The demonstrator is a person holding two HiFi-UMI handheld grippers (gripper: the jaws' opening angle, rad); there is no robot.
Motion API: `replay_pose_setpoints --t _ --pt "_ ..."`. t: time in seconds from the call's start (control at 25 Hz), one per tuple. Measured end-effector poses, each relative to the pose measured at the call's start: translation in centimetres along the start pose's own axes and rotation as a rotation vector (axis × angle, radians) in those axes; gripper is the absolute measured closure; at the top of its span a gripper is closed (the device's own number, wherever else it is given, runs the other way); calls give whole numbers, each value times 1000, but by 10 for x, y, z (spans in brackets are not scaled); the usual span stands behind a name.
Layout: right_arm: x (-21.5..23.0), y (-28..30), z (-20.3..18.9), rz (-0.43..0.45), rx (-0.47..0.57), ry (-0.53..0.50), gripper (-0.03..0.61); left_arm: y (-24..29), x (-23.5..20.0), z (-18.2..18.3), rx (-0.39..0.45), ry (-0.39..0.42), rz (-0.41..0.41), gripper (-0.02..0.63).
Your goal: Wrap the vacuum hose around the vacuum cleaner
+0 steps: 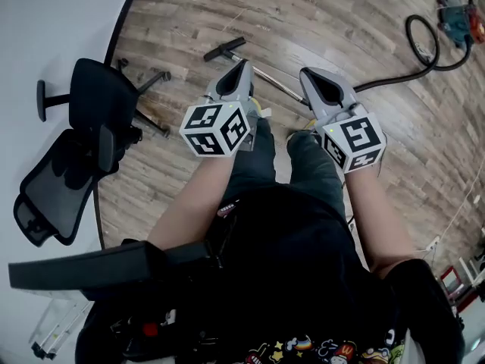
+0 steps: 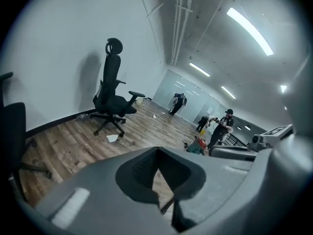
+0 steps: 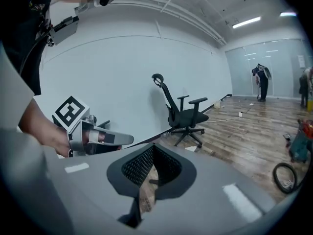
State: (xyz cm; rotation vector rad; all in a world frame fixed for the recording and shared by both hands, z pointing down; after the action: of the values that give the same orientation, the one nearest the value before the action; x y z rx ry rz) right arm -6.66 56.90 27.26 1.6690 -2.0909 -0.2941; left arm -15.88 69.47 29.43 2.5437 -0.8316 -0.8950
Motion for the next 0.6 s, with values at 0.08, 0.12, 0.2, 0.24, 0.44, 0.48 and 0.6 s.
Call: replay_pose_setpoints --t 0.08,0.12,0.2,0.24,0.44,0.48,0.6 --pt "6 12 -20 -1 -30 2 555 17 -14 -25 -26 -36 27 614" --pt "9 20 -32 1 -42 0 555 25 -23 -39 -34 -52 45 614" --pt "17 39 -65 8 -65 -5 554 44 -43 -73 -47 -80 80 614" --pt "23 50 -85 10 -76 -4 554 55 -53 -92 -56 -90 94 614" --pt "56 116 -191 6 -105 8 555 126 -111 -198 -114 -117 144 614" --pt "62 128 -212 8 -110 12 555 142 -124 -220 -130 -127 154 614" --pt "79 163 -273 13 -128 19 555 188 -160 -279 -169 -152 195 614"
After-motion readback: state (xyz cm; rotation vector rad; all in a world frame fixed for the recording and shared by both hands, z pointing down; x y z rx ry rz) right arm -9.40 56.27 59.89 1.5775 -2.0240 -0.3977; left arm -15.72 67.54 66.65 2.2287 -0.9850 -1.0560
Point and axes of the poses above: the fingertips, and each gripper's own axes: y forward along the fingers, x to its right, z out of its top, the point moved 4 cm from there along -y, backward along the fingers, and after that the axes turned 1 degree about -y, right-handed, at the moved point
